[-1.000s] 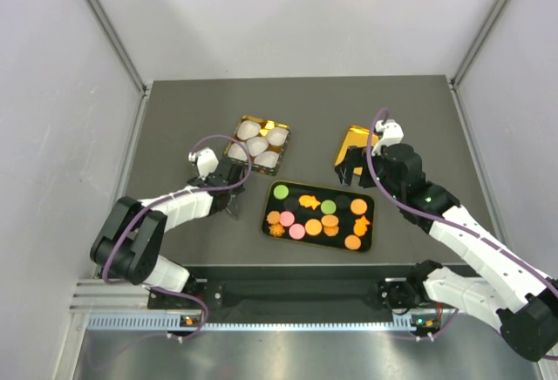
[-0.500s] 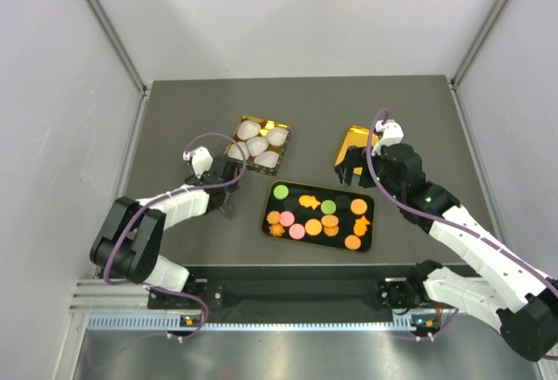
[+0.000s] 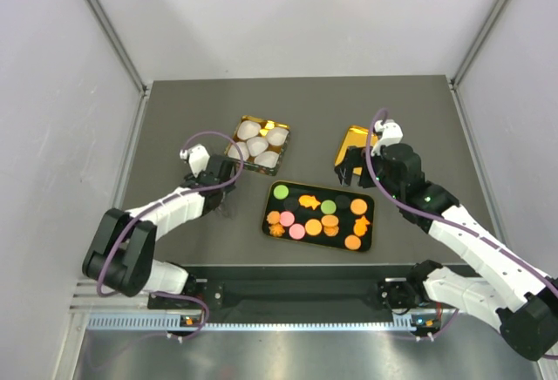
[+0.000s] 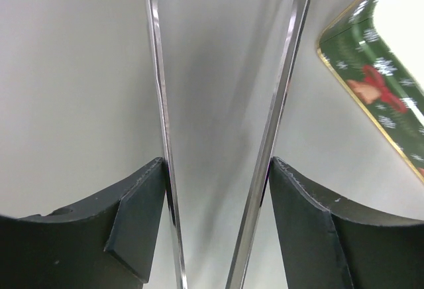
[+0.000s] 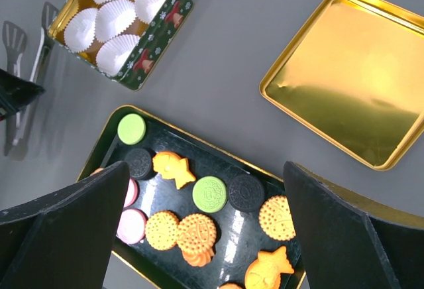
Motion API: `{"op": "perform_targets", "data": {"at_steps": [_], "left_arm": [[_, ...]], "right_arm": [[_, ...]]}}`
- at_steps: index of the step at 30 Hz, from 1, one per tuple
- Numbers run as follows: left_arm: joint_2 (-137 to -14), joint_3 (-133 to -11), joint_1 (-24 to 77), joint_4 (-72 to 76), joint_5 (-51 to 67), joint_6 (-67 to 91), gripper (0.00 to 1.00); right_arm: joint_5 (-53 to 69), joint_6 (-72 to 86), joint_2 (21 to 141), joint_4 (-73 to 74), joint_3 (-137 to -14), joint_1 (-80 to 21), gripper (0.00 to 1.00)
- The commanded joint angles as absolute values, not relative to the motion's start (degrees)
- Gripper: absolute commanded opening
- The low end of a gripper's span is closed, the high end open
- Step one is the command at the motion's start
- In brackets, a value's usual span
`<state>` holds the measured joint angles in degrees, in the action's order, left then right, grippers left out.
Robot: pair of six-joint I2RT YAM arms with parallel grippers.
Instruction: Pack the cookies
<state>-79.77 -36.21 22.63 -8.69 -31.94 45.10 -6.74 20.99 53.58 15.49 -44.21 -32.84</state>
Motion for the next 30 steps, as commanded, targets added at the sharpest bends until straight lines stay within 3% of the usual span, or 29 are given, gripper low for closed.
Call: {"op": "perform_targets", "data": {"at_steps": [1,16,25,30], "left_arm": [[-75.15,-37.35,22.41,-10.54,-32.61,44.03,0.67],[-62.41,-41.83,22.41,-20.30,-34.10,40.87,0.64],[-56.78,-47.63,22.50,-26.54,-32.35,36.83,0.54],[-55.37,-51.76,22.50,-29.44,-24.91,32.79,0.50]], "right_arm": [[-6.42,20.39,53.88,13.98,-44.03,-32.96,1.00],[-6.42,20.48,54.84,13.54,-44.12,-32.96,1.00],[-6.06,20.48,54.67,13.45,-44.38,-33.05,1.00],[-6.24,20.39,54.32,13.53,-44.47,-32.96,1.00]]}}
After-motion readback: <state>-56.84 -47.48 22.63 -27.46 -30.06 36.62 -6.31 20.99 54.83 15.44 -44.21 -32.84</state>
